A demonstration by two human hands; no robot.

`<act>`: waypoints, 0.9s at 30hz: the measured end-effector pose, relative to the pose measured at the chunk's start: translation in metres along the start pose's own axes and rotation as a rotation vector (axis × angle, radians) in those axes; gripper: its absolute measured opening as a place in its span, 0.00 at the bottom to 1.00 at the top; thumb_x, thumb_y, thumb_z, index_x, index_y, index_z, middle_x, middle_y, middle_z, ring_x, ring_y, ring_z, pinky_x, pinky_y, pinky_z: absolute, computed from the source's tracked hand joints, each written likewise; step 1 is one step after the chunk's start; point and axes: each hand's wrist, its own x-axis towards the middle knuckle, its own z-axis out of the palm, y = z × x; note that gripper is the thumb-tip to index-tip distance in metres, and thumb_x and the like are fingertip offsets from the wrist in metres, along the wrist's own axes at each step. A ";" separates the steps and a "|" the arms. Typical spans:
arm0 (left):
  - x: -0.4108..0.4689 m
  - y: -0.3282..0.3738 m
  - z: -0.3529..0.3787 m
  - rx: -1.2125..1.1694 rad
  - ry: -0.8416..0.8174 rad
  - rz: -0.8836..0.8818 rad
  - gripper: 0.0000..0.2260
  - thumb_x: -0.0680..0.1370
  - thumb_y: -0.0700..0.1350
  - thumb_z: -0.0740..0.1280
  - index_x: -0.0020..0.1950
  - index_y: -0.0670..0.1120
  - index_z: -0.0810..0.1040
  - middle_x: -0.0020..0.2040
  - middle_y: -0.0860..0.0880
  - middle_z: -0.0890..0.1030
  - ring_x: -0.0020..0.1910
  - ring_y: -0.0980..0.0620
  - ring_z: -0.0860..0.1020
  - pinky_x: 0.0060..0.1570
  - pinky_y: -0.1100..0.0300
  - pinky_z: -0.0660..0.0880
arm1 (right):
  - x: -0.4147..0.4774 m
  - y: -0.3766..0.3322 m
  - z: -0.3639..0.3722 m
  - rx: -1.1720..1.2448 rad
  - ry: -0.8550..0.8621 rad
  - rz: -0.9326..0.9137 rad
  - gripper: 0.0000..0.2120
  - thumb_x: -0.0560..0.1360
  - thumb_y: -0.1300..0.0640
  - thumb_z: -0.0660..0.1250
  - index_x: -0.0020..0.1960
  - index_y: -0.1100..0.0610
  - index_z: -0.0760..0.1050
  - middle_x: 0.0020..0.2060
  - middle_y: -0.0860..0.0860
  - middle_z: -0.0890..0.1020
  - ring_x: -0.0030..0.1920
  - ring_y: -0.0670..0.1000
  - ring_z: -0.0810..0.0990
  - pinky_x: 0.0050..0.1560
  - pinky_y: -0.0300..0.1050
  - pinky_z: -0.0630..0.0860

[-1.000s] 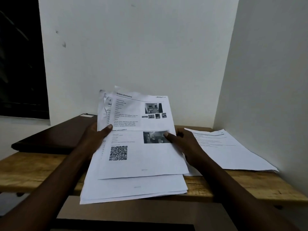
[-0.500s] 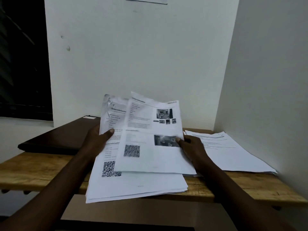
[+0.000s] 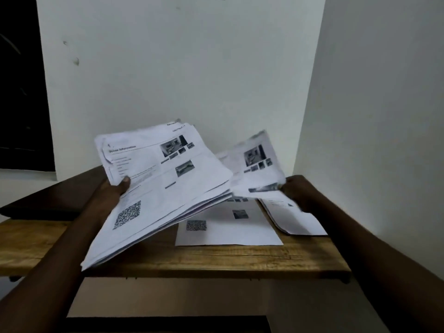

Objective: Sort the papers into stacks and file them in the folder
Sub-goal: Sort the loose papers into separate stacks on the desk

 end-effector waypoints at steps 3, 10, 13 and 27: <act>0.004 -0.003 0.000 0.022 -0.012 -0.028 0.19 0.84 0.40 0.59 0.74 0.39 0.67 0.71 0.42 0.72 0.69 0.45 0.70 0.63 0.60 0.64 | -0.009 -0.001 0.022 -0.030 -0.054 -0.023 0.11 0.75 0.62 0.65 0.51 0.68 0.80 0.46 0.60 0.84 0.44 0.59 0.82 0.39 0.44 0.71; -0.003 0.001 0.009 0.034 -0.046 -0.060 0.18 0.83 0.41 0.60 0.73 0.38 0.69 0.70 0.40 0.73 0.65 0.45 0.73 0.59 0.60 0.66 | -0.035 -0.006 0.054 -0.387 -0.035 -0.124 0.09 0.74 0.53 0.68 0.48 0.58 0.74 0.55 0.60 0.79 0.47 0.56 0.73 0.41 0.43 0.67; -0.006 0.003 0.017 0.033 -0.038 -0.097 0.17 0.83 0.40 0.60 0.71 0.36 0.70 0.69 0.37 0.74 0.52 0.47 0.75 0.44 0.68 0.71 | -0.046 -0.006 0.057 -0.474 0.038 -0.155 0.16 0.75 0.50 0.66 0.58 0.59 0.72 0.58 0.58 0.76 0.57 0.59 0.76 0.49 0.46 0.69; -0.021 0.015 0.024 -0.030 -0.051 -0.100 0.10 0.82 0.39 0.63 0.62 0.39 0.75 0.48 0.43 0.81 0.30 0.60 0.80 0.27 0.72 0.74 | -0.072 -0.054 0.083 0.428 -0.258 -0.260 0.22 0.67 0.38 0.75 0.52 0.53 0.78 0.45 0.50 0.84 0.42 0.48 0.83 0.32 0.38 0.74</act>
